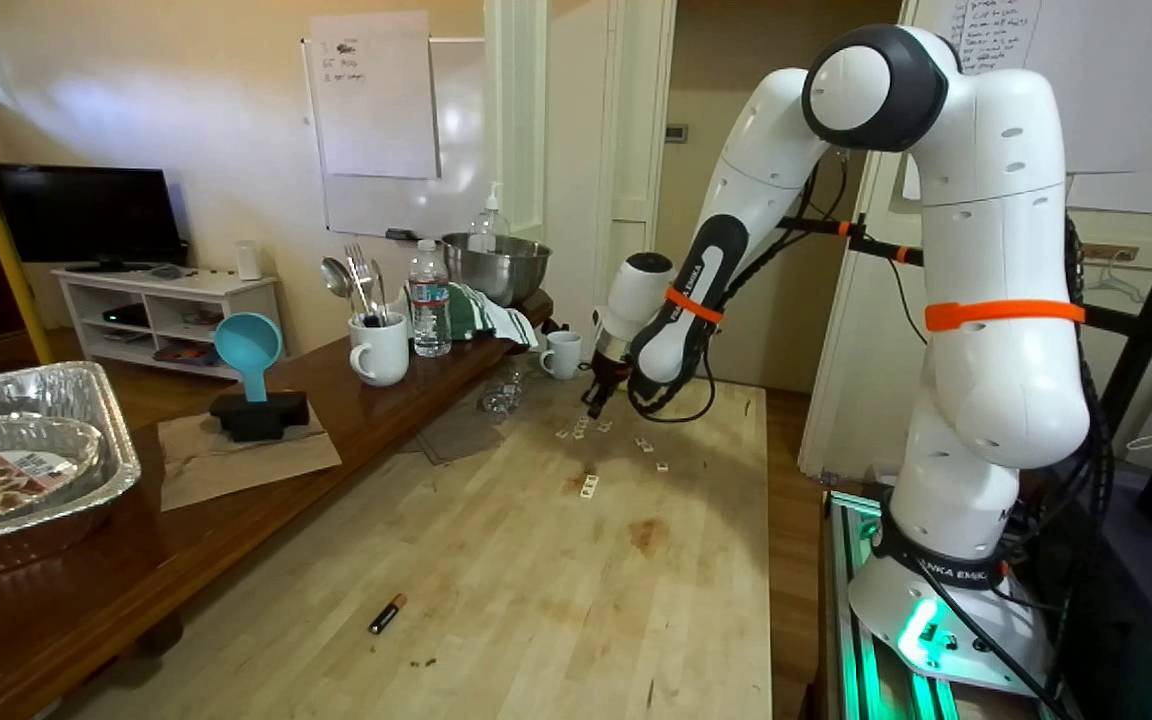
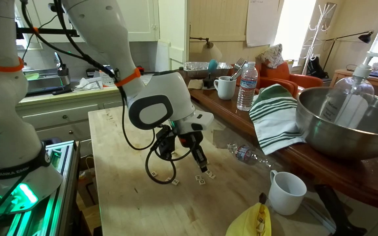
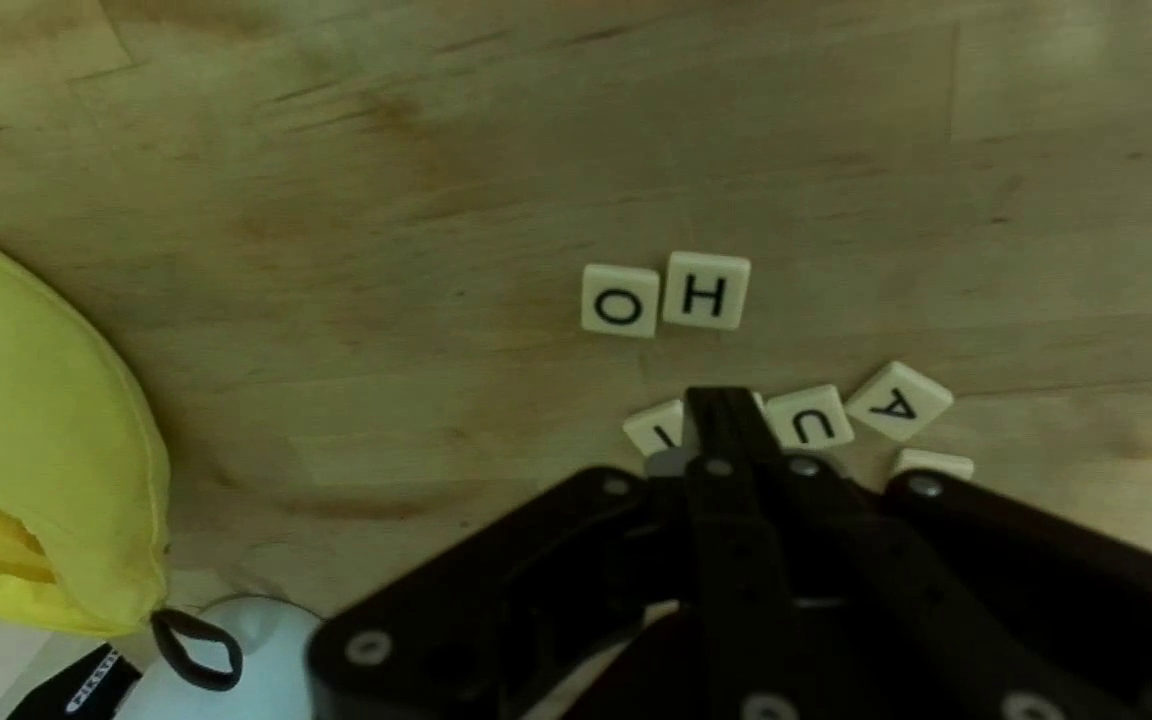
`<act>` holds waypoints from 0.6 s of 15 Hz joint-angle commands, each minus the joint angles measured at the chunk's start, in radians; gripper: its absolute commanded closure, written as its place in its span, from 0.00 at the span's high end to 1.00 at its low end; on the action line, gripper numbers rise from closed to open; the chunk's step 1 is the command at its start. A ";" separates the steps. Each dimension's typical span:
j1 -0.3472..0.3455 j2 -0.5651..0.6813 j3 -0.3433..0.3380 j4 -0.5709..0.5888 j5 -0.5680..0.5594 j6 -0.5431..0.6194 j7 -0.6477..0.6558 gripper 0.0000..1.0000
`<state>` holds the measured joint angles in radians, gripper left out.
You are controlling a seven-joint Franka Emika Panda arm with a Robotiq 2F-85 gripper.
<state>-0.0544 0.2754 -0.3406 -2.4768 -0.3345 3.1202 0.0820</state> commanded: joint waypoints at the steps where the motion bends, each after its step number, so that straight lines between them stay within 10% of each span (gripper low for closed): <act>1: -0.038 0.030 0.048 0.038 0.103 -0.006 -0.047 0.00; 9: -0.075 0.085 0.075 0.109 0.183 -0.030 -0.081 0.00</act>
<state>-0.1042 0.3245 -0.2936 -2.4064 -0.1964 3.1177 0.0319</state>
